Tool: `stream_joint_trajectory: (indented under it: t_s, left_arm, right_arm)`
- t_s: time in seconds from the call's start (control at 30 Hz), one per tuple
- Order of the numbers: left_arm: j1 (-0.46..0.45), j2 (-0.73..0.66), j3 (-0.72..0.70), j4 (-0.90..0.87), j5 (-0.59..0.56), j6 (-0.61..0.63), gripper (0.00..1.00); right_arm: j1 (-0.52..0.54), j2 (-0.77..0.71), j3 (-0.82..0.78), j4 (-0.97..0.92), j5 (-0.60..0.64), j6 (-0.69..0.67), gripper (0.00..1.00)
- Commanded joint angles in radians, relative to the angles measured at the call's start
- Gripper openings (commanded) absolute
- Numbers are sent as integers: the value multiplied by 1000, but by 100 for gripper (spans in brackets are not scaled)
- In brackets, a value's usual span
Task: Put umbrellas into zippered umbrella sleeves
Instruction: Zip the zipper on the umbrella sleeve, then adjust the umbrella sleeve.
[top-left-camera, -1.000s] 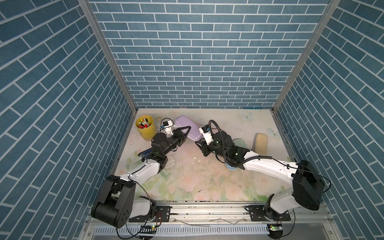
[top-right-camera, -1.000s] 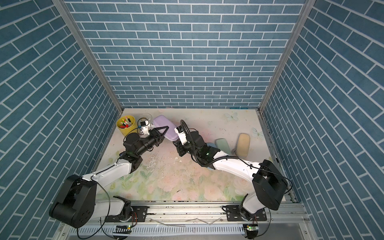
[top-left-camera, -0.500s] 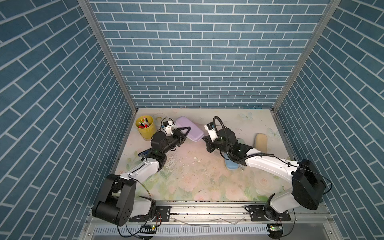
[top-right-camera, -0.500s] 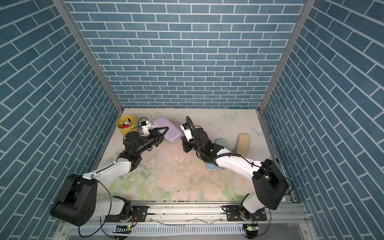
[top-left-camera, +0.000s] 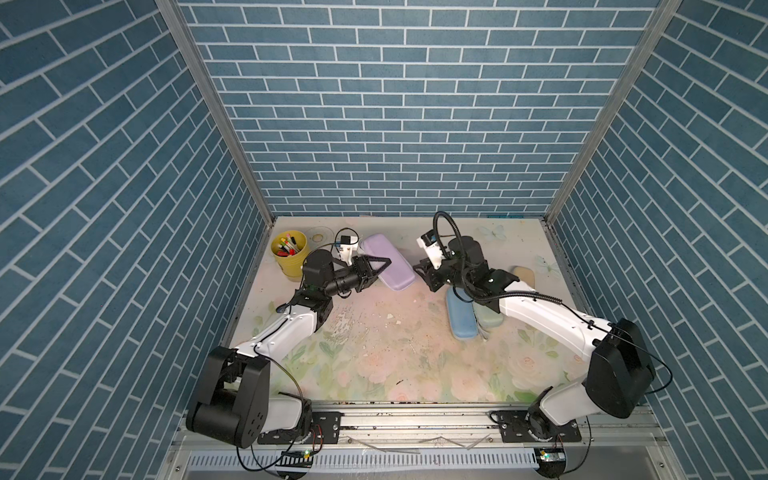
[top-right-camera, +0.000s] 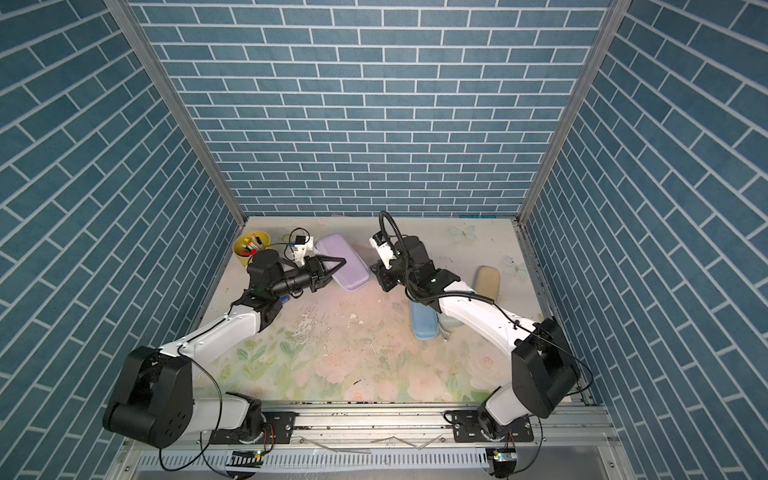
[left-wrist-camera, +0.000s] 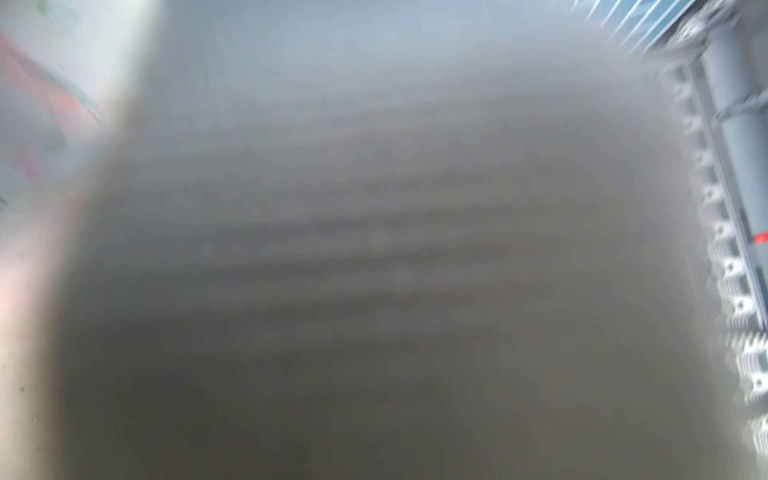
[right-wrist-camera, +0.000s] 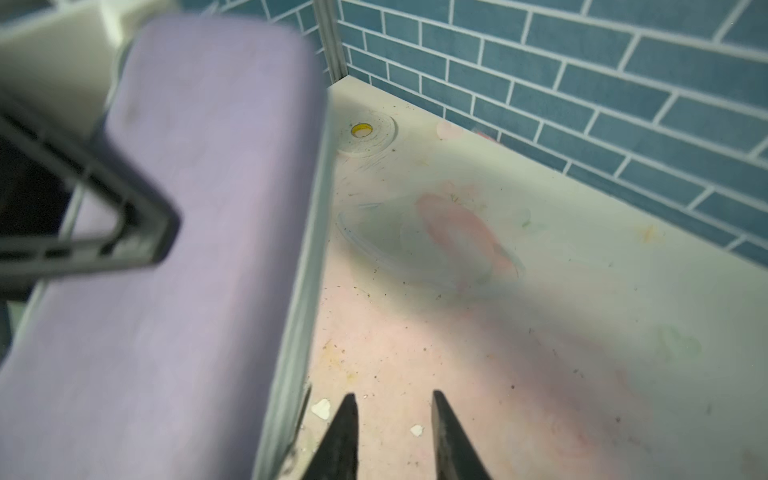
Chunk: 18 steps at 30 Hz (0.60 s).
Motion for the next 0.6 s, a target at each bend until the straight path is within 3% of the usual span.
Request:
stream_joint_trajectory:
  t_s: [0.0,0.07,0.13,0.33,0.57]
  left_arm:
    - [-5,-17,50,-42,93,136,7]
    - [-12,4,52,-26,103,157,8]
    - [-24,25,51,12,116,148,9]
    - [-91,59,49,114,161,130,10]
    - [-112,81,58,212,208,87,11]
  right_arm:
    - [-120,-31,44,-130,-257,160,53]
    - [-154,11,105,-118,-443,253,73]
    - [-155,81,181,-121,-574,301,78]
    - [-149,265,347,-127,-784,376,83]
    - [-113,350,408,-246,-865,306,78]
